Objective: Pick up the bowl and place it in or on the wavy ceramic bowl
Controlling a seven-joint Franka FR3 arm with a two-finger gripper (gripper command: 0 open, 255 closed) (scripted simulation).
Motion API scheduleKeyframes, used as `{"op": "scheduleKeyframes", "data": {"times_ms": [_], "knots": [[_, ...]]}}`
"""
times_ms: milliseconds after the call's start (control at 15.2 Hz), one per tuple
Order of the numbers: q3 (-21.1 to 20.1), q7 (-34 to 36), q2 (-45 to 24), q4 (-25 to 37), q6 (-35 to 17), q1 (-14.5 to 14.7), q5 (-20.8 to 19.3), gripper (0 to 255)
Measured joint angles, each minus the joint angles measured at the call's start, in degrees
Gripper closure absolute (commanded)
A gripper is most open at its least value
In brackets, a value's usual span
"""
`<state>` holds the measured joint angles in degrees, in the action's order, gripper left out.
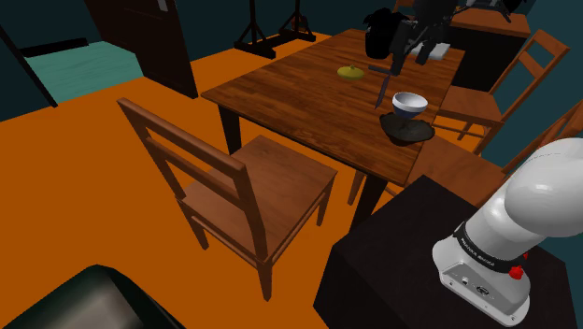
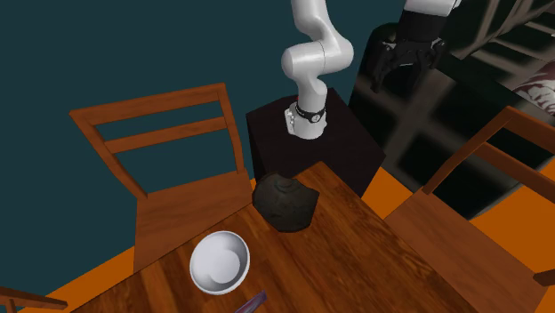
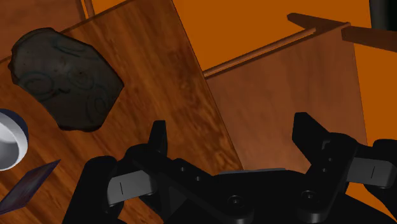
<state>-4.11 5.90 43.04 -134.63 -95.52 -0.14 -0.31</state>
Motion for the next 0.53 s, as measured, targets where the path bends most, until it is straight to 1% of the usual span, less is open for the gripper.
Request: {"op": "scheduleKeyframes", "data": {"times_ms": [132,264,528], "knots": [[0.41,-0.50,-0.17,-0.47,-0.63,-0.14,-0.27,0],[2.40,-2.84,-0.95,-1.37,-2.31,-0.88,-1.52,0],[6.17,-7.32,-3.51,-3.78,-7.32,-2.26,-3.85,0]]}}
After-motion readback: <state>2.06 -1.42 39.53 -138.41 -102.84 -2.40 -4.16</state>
